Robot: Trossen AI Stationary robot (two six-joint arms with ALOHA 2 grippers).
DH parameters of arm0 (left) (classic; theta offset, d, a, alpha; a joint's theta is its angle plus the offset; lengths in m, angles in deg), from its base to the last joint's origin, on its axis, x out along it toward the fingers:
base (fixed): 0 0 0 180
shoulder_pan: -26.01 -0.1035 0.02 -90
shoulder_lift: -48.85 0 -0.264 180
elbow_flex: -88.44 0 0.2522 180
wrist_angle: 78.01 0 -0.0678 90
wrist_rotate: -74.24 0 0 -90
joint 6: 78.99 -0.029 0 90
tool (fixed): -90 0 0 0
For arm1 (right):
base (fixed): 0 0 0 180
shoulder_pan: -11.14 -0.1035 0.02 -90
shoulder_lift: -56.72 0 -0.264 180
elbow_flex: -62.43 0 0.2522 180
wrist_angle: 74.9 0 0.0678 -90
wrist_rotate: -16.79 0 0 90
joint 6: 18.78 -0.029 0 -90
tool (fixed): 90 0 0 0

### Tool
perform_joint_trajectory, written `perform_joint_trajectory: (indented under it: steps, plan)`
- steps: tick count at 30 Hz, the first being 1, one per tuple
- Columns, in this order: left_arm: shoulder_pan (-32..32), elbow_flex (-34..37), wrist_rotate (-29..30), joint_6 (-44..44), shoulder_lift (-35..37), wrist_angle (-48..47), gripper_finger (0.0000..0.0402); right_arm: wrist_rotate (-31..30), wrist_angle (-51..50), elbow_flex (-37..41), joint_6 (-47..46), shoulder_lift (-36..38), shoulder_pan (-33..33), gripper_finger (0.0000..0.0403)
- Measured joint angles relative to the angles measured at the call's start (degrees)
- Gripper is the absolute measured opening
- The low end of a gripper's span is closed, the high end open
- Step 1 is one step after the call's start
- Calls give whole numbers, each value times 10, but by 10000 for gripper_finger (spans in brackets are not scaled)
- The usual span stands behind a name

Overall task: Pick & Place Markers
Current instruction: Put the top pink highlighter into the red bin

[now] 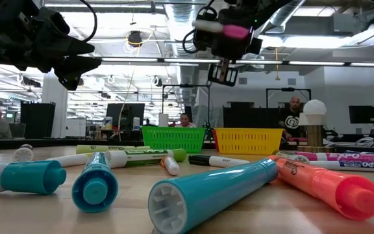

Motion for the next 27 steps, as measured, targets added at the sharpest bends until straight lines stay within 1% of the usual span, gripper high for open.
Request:
perform_joint_trajectory:
  steps: [1, 3, 10, 13, 16, 20, 25, 27]
  plan:
    - [0, 0, 0, 0, 0, 0, 177, -30, 0, 0, 0, 0, 0, 46]
    - [0, 0, 0, 0, 0, 0, 177, -110, 0, 0, 0, 0, -3, 46]
    - [0, 0, 0, 0, 0, 0, 177, -432, -2, 0, 26, 0, -23, 46]
    - [0, 0, 0, 0, 0, 0, 177, -538, -7, 0, 46, 0, -36, 46]
    - [0, 0, 0, 0, 0, 0, 177, -614, -21, -1, 67, 0, -46, 47]
    - [0, 0, 0, 0, 0, 0, 177, -686, -49, -1, 83, 4, -49, 47]
    - [0, 0, 0, 0, 0, 0, 177, -773, -68, -1, 105, 23, -30, 47]
    - [0, 0, 0, 0, 0, 0, 177, -797, -64, -1, 120, 37, -16, 47]
